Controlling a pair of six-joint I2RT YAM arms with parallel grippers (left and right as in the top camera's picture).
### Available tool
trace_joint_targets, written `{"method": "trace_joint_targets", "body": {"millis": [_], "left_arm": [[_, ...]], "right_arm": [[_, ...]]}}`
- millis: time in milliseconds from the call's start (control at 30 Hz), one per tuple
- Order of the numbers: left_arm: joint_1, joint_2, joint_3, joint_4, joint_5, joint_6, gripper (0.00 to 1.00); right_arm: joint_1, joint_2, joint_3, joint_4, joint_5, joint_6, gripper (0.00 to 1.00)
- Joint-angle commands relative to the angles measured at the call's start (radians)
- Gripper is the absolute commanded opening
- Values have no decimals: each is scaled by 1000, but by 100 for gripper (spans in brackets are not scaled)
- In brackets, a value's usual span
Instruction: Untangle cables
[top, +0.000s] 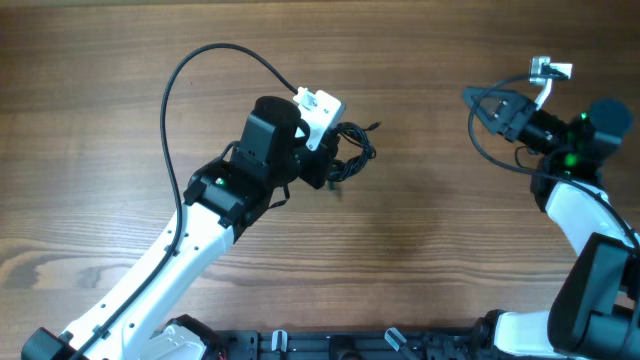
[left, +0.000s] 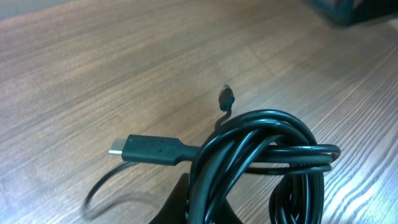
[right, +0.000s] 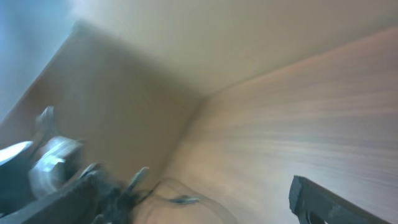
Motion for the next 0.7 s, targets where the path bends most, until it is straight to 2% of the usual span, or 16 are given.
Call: {"method": "trace_joint_targets", "body": {"millis": [0,67,133,167,233,300,367,433,533,600,667], "left_arm": [[-2,-1,3,11,16,-16,4],[-2,-1,3,11,9,-57,4],[8,0,3,11,5,-108,4],[31,5,3,12,5,-149,4],[68,16,3,11,5,-204,4],[116,33,3,3,27,-273,4],[181,57,3,2,167,-276,4],[230,77,3,2,294,-273,4],[281,114,3,-15,422,-259,4],[290,129,3,-43,483,-195,4],[288,133,3,-113,534,-66,4]], "right_arm": [[59,2,20,-187,594,-378,99],[93,2,48,-267,755,-475,99],[119,2,123,-404,803,-565,99],[137,1,224,-602,776,-633,99],[151,-1,321,-806,630,-688,99],[153,-3,381,-964,391,-750,98],[165,-3,387,-1059,65,-836,82],[213,-2,366,-1110,-81,-938,76],[348,-2,362,-1184,56,-1041,76],[452,-3,362,-1167,198,-1040,77],[554,-2,362,-1137,314,-1040,79]]}}
